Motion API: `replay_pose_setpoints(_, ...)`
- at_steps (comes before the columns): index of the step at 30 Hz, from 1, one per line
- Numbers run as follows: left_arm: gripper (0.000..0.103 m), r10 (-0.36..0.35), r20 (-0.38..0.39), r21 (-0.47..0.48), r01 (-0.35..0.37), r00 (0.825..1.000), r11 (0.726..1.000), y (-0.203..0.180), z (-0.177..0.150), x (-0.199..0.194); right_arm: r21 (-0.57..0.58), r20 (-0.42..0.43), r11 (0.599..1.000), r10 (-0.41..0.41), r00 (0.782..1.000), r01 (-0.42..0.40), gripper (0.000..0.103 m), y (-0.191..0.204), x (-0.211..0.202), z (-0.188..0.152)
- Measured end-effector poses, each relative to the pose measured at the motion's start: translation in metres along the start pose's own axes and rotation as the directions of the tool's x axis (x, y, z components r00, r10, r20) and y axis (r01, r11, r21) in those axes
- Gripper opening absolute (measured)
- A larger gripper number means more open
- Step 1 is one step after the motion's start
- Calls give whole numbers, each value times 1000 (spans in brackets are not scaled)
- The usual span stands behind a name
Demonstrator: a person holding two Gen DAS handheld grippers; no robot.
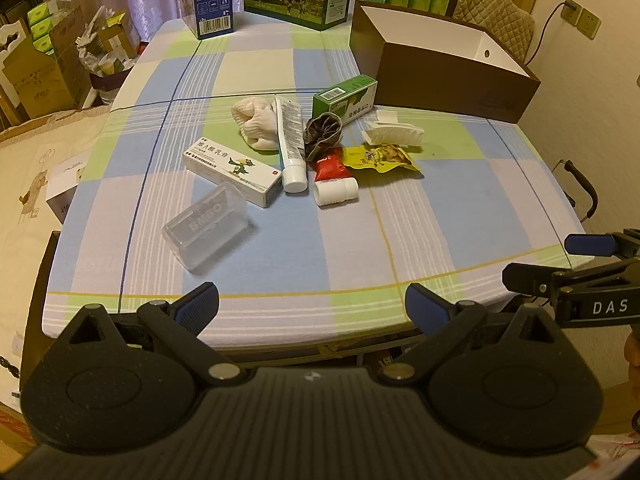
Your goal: Organize objects
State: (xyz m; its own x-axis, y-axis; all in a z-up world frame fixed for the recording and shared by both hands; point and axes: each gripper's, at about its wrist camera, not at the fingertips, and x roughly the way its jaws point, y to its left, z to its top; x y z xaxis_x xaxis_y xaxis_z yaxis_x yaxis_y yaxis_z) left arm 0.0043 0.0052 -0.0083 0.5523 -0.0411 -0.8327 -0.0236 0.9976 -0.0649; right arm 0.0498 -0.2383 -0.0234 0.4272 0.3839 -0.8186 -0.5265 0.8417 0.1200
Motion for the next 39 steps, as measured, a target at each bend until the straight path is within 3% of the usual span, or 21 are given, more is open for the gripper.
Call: replay_pose_setpoints(39, 98, 8, -15, -23, -9, 1000, 1000, 14, 9, 6, -4, -17, 1000, 6, 1000, -6, 101, -4, 14, 20)
